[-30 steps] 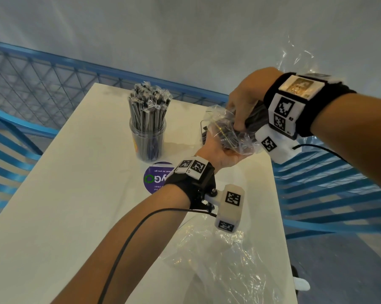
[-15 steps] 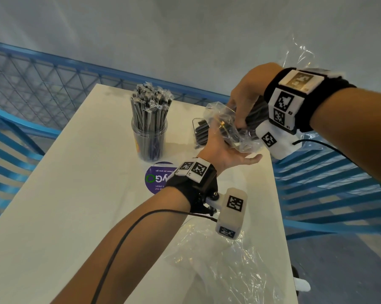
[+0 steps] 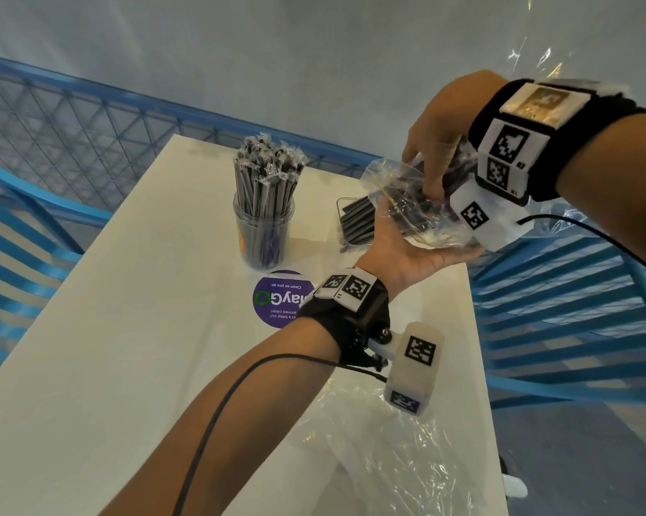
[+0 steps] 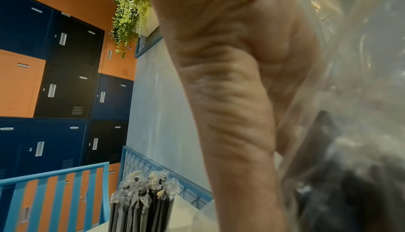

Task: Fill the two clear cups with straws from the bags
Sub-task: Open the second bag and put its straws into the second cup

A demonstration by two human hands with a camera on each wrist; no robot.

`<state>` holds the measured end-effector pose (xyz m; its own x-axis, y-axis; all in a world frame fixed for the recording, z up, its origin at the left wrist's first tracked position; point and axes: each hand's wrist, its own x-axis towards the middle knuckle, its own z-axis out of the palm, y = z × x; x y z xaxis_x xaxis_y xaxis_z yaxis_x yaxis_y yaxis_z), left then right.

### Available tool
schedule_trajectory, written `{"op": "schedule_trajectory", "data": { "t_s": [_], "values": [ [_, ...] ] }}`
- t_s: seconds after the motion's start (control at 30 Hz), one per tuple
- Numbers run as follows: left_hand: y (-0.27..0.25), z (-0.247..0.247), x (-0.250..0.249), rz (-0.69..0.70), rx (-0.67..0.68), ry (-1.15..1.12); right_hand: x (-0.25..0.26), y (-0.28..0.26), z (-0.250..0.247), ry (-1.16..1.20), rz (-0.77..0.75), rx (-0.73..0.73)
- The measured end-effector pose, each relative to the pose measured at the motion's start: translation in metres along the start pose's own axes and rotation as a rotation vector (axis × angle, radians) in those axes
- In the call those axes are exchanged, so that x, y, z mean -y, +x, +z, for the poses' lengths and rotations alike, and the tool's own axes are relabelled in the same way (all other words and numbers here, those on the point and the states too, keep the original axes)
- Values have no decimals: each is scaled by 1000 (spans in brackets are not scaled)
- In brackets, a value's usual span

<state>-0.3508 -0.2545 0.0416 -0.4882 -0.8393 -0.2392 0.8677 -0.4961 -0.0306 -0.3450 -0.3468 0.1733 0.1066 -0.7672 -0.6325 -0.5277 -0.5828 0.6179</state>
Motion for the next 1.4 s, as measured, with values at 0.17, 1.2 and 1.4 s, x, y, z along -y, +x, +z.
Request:
{"op": "schedule_trajectory", "data": {
  "t_s": [0.17, 1.2, 1.4],
  "values": [
    [1, 8, -3, 27, -52, 13, 0, -14, -6, -7, 49, -92],
    [-29, 28, 12, -43, -46, 6, -37, -49, -9, 145, 36, -193],
    [-30, 26, 17, -64, -67, 39, -43, -51, 5, 245, 33, -201]
  ]
}}
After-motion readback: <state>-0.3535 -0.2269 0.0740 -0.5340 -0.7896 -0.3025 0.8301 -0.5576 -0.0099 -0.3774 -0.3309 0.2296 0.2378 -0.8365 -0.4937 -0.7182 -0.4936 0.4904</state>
